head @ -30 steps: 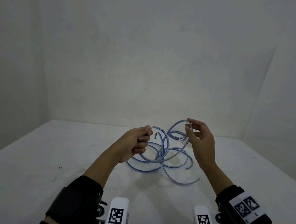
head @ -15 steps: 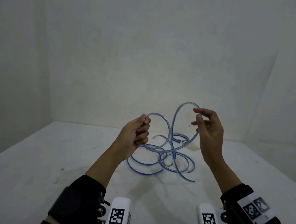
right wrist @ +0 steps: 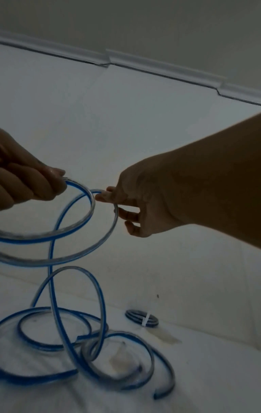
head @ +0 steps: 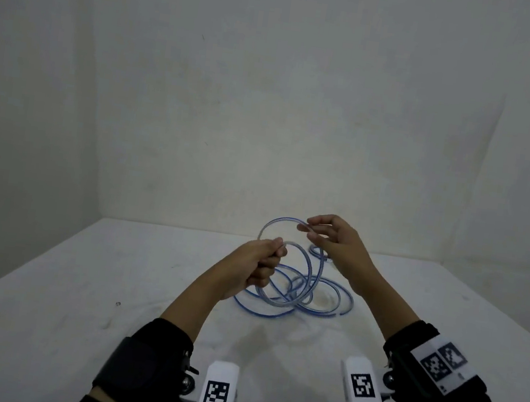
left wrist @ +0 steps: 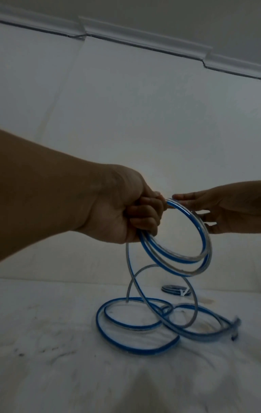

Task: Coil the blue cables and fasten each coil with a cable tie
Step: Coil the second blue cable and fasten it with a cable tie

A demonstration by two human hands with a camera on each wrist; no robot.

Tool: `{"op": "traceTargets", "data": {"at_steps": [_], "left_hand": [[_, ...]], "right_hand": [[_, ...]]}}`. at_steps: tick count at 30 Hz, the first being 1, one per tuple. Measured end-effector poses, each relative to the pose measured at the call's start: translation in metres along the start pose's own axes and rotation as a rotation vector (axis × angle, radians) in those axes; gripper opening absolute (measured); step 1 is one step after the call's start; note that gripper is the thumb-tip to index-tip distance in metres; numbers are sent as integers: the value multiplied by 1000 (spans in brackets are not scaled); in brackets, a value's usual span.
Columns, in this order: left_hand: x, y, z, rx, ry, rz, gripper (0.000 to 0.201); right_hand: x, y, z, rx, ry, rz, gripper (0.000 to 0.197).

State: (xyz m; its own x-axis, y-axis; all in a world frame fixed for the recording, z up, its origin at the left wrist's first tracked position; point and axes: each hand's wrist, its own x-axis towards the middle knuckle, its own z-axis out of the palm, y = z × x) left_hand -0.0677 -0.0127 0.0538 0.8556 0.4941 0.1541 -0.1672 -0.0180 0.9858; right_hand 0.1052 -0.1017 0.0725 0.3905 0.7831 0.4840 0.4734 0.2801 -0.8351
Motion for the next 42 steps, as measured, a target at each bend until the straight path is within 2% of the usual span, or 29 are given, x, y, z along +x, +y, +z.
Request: {"op": "traceTargets", "data": {"at_steps": [3,8,15,26,35,38,42], "left_hand": [[0,-6,-1,5,37,-16,33],[3,-9,2,-2,70,16,34],[6,-9,12,3,46,83,33],[11,-8,15,33,10,100,32],[10,-4,18,129,38,106,35],[11,-3,16,192,19,100,37],[17,-6,17,291,64,53,38]], "right_hand": [[-4,0,1,10,-70,-19,25],[-5,-6,4,56,-83,-49,22],[-8,-11,17,74,51,-58,15],[-15,-7,14,244,16,-12,21],[-23,-6,7,95,-34,-72,20],[-23,-8,4,28,-77,-12,20],[-24,-7,1,47,-185,133,18]]}}
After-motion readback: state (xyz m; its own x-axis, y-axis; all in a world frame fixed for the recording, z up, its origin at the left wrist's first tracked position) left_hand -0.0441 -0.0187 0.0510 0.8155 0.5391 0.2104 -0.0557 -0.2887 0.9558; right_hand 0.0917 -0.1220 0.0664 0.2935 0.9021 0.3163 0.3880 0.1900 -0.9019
